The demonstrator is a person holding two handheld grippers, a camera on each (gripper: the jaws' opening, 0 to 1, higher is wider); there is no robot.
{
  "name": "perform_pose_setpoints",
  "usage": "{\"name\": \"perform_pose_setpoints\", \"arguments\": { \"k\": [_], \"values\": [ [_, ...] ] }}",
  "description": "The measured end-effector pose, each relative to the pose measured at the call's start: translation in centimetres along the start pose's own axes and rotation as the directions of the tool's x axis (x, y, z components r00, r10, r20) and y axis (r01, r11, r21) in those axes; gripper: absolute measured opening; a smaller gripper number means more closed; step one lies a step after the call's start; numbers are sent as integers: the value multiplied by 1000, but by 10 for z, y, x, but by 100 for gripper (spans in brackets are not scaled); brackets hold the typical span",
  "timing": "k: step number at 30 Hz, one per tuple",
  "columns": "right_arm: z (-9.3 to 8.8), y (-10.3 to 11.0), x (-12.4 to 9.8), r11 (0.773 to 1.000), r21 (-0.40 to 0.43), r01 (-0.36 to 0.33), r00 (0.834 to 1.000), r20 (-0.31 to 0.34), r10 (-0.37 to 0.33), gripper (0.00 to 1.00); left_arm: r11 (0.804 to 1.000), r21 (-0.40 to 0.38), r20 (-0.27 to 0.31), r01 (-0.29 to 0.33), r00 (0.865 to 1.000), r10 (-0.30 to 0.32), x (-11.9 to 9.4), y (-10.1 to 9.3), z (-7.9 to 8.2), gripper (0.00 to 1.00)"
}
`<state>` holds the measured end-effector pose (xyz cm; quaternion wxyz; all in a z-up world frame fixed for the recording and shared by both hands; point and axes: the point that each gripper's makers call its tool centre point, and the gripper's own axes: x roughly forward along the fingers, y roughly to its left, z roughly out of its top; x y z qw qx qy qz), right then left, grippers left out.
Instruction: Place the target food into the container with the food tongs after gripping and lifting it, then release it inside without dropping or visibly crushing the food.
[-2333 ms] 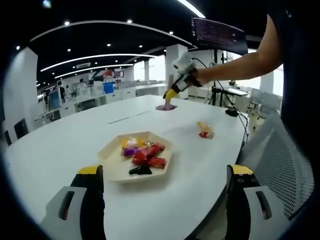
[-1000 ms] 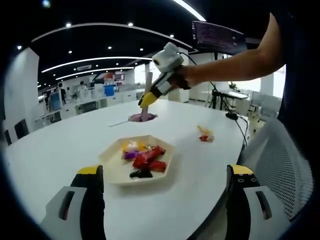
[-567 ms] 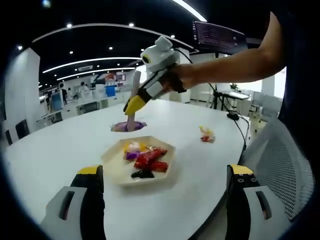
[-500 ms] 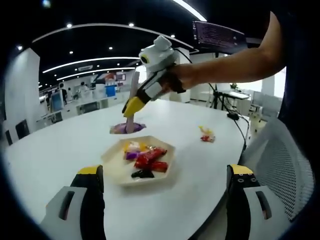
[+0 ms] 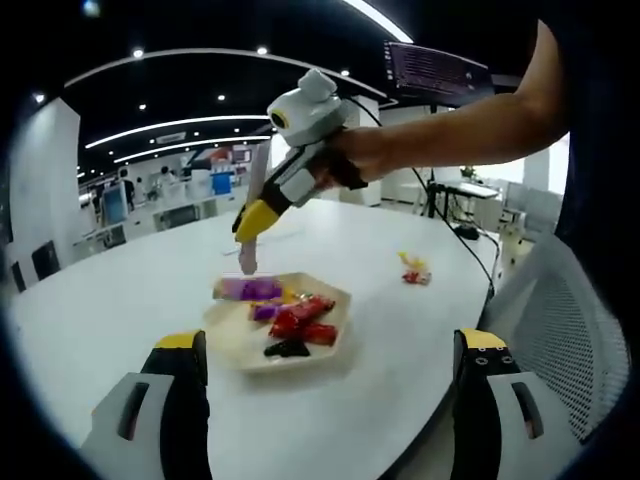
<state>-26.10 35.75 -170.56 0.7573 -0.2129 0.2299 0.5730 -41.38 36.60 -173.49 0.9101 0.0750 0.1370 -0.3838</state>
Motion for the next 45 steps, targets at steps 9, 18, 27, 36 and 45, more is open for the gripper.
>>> {"name": "perform_pose_setpoints", "arguments": {
  "k": [9,18,27,36,45],
  "values": [
    [-2,1,-5,1000,3,0,1000,-2,0,18,1000,1,-2,2,1000,-2,0,-1,-1,99],
    [0,1,-34,1000,-30,0,1000,29,1,19,1000,-19,7,25,1000,-24,1,-5,1,100],
    [-16,-7,-88,997,-66,28,999,20,-27,19,999,13,-6,37,999,-37,2,-9,-1,100],
    [-48,-12,-131,995,-57,82,997,0,-82,20,999,5,-4,43,999,-43,2,-9,-1,100],
    [-71,-3,-171,995,-73,74,997,23,-73,19,999,13,-10,41,999,-41,2,-10,-2,100]
  ]
}}
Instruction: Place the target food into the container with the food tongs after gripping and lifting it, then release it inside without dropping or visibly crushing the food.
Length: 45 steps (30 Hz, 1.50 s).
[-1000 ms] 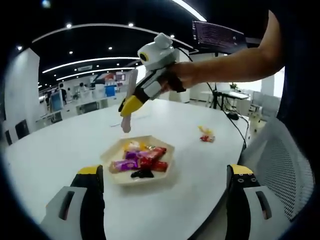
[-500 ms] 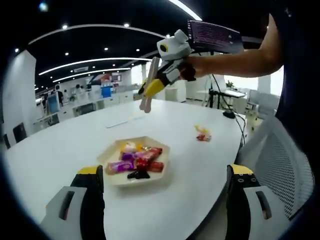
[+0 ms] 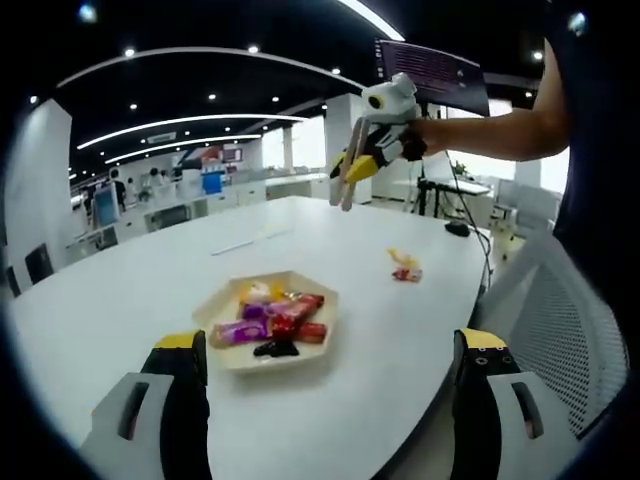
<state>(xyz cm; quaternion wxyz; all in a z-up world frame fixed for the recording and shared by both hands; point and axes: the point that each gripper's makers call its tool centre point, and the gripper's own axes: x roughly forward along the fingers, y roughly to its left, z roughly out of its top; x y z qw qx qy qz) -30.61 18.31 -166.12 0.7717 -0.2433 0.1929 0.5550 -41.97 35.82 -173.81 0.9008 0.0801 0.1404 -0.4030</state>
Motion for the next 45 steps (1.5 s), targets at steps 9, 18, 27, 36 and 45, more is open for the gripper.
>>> {"name": "perform_pose_setpoints", "arguments": {
  "k": [9,18,27,36,45],
  "values": [
    [-34,-4,-33,996,44,81,997,-20,-80,20,1000,3,-1,-6,1000,6,0,2,-1,100],
    [-68,-21,-62,968,116,224,972,-92,-214,19,1000,4,-6,-6,1000,6,0,2,-2,100],
    [-95,-14,-72,964,137,228,972,-87,-217,20,1000,6,-9,-4,1000,4,0,2,-3,100],
    [-123,-21,-91,933,181,310,946,-161,-283,20,1000,7,-15,-4,1000,4,1,1,-4,100],
    [-153,-27,-83,834,322,449,889,-258,-379,20,1000,8,-15,-5,1000,5,1,1,-4,100]
  ]
}}
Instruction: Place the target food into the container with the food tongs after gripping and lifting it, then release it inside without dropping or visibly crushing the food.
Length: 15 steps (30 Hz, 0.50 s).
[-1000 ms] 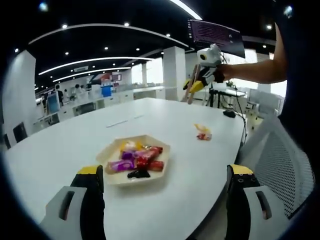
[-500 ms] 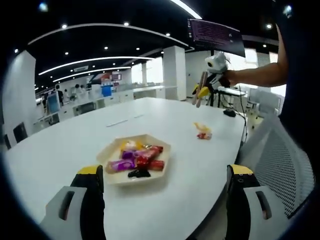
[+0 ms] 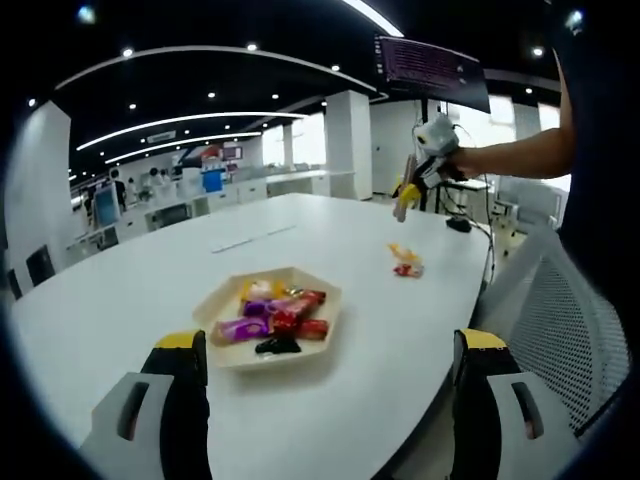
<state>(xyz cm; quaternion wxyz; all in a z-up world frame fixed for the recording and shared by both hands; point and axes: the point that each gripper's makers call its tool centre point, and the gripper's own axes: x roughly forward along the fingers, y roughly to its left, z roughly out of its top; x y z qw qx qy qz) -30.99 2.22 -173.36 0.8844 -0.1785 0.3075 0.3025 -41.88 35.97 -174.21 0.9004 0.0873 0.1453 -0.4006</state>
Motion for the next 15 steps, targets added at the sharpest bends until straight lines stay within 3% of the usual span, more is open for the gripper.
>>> {"name": "perform_pose_setpoints", "arguments": {
  "k": [8,11,12,15],
  "values": [
    [-17,3,15,997,61,44,998,-41,-42,20,1000,1,1,1,1000,-1,0,0,0,100],
    [-27,2,21,992,91,86,995,-61,-81,21,1000,1,1,1,1000,-1,0,0,0,100],
    [-33,-3,22,985,111,133,989,-85,-124,21,1000,3,-1,0,1000,0,0,-1,0,100],
    [-34,-2,27,976,156,151,987,-87,-138,21,1000,6,-2,1,1000,-1,0,-1,0,99]
  ]
}}
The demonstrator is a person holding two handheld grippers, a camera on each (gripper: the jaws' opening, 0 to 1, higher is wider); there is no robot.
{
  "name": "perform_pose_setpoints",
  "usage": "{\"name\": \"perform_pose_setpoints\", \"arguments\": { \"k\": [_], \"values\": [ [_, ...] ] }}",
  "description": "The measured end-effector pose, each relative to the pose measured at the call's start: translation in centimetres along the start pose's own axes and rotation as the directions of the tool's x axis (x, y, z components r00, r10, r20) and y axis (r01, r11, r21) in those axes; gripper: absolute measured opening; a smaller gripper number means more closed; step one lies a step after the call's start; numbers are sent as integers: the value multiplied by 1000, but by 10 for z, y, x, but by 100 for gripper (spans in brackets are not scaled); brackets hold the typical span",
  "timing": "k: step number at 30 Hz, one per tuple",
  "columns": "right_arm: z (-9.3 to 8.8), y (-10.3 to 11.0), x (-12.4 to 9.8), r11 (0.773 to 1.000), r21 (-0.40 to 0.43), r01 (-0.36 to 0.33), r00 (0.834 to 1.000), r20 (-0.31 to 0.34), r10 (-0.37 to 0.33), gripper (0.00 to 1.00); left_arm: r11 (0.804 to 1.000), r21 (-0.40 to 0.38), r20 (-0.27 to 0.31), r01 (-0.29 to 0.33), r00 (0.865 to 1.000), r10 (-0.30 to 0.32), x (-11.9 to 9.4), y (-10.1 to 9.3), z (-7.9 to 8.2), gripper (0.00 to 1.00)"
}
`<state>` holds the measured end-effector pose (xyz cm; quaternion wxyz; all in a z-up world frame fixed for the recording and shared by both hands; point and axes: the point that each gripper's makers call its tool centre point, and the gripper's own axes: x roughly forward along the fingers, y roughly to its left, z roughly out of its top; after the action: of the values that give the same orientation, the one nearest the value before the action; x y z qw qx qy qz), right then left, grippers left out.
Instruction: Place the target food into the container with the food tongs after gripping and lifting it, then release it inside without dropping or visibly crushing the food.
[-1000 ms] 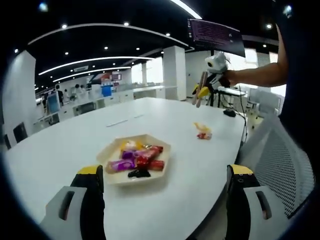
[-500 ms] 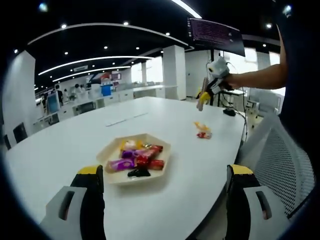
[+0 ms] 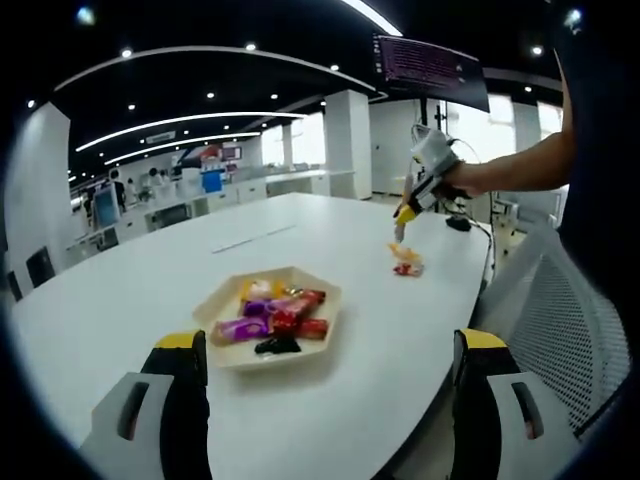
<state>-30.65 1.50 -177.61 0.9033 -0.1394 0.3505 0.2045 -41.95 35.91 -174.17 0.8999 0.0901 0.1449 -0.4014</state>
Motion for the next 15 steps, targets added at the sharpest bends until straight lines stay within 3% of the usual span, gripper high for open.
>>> {"name": "perform_pose_setpoints", "arguments": {
  "k": [7,15],
  "values": [
    [-11,6,11,999,32,11,999,-42,-9,21,1000,2,-1,-4,1000,4,0,1,-1,99],
    [-19,-1,-1,1000,-10,-2,998,-62,2,21,1000,1,-1,-3,1000,3,0,1,-1,99]
  ]
}}
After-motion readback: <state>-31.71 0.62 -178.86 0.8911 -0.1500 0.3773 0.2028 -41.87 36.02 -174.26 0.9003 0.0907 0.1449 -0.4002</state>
